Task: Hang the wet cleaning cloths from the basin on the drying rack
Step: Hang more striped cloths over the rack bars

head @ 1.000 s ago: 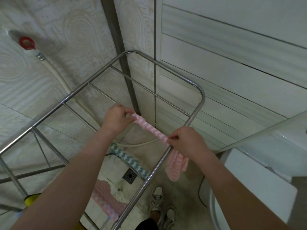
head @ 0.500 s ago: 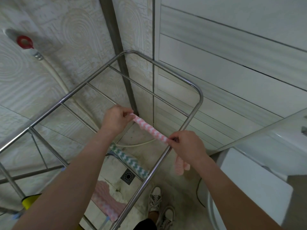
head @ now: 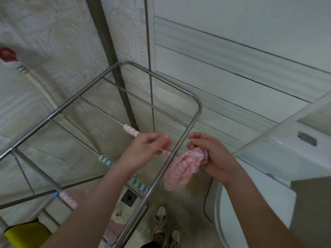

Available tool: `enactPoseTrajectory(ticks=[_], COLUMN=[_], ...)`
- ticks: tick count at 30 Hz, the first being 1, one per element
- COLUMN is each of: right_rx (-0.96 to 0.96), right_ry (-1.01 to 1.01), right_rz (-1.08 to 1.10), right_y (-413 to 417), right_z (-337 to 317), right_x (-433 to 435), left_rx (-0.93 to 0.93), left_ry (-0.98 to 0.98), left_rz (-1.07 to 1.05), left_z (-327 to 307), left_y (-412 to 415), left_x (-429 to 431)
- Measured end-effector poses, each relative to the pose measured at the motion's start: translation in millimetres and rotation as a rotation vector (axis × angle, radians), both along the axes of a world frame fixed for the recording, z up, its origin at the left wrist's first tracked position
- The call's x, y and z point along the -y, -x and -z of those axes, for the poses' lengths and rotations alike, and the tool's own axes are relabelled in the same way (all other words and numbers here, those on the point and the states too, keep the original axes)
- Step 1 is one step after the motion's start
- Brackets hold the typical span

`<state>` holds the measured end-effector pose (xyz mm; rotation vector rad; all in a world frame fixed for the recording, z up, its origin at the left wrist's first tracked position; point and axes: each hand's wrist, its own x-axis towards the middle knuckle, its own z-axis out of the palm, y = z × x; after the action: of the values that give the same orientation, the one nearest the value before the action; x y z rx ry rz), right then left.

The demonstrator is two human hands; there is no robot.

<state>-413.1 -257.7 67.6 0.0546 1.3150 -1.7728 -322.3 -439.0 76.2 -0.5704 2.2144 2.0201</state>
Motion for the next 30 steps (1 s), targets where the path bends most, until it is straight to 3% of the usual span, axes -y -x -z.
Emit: enactPoseTrajectory(ticks=[3, 7, 11, 16, 23, 26, 30], right_rx=[0.164, 0.221, 0.226, -0.159, -0.766, -1.051, -1.215], right_ry=[0.230, 0.419, 0.469, 0.149, -0.374, -0.590, -0.784], right_rz=[0.095, 0.086, 0.040, -0.161, -0.394, -0.380, -0.435], right_y=[-5.2, -14.1, -25.5, -34.1, -42.8, -42.0, -40.7], right_z=[-7.0, -4.1, -9.6, -30.1, -72.4, -75.0, -75.9], right_x=[-9.7, -19.2, -30.2, -45.2, -51.2, -52.1, -59.0], left_rx=[-0.043, -0.049, -0.066, -0.088, -0.155, -0.203, -0.368], left_ry=[0.034, -0.035, -0.011, -0.201, -0.134, 0.103, 0.677], left_rz=[0.227, 0.161, 0.132, 0.066, 0.110, 0.155, 0.228], left_z=[2.3, -1.4, -13.6, -42.8, -61.4, -68.3, -79.7], left_y=[-6.0, -10.0, -16.4, -28.4, -36.3, -41.7, -50.9], left_x=[-31.4, -48.6, -51.7, -51.6, -51.4, -52.4, -50.2])
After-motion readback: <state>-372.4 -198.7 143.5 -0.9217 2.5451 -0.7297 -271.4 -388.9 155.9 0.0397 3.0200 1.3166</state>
